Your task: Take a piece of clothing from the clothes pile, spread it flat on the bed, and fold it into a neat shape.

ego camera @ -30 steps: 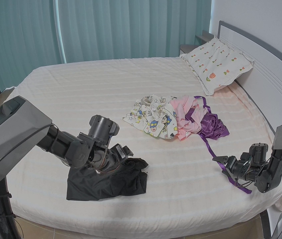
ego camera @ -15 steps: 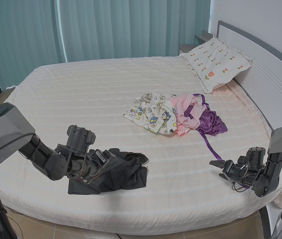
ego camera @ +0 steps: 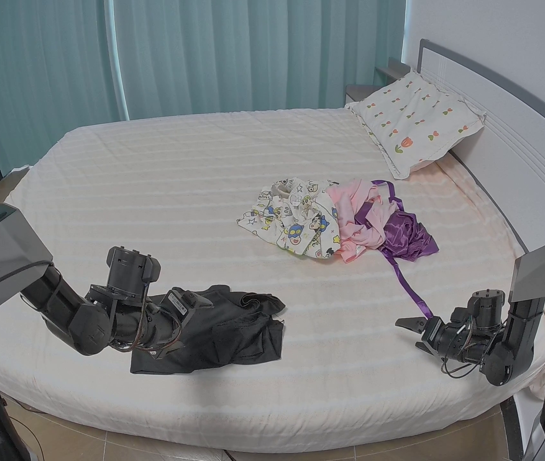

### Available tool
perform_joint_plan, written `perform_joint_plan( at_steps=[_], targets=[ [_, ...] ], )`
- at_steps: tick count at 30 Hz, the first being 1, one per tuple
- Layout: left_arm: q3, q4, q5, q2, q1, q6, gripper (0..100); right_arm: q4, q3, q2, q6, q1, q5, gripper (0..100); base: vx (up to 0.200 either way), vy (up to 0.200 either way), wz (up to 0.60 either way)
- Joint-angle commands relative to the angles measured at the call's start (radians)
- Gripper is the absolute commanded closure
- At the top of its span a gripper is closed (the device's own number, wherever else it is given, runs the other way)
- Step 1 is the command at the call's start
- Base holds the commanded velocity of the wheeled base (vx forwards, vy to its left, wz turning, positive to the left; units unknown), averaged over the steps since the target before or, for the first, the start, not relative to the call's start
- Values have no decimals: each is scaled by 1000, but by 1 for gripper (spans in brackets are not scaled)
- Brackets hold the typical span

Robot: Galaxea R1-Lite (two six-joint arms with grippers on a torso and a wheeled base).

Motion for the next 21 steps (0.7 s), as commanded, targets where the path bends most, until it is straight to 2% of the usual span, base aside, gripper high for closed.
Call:
perform_joint_plan(
  at_steps=[1,8,12,16,19,21],
  targets=[
    [12,-7,-23,-16,3,-4,0,-8,2,13,0,3,0,0,0,200,0],
    [12,-8,-58,-7,48,-6,0,-18,-12,11,8,2,-3,0,0,200,0],
    [12,-22,-60,-4,49,-7,0,-74,-9,13,14,9,-35,0,0,200,0],
    [7,-60,-61,18,51,-32,0,-118,0,4,22,57,-48,0,0,200,0],
    [9,-63,-61,19,54,-32,0,-120,-1,-1,22,79,-72,0,0,200,0],
    [9,-65,-61,21,59,-33,0,-140,-9,1,17,128,-152,0,0,200,0]
  ],
)
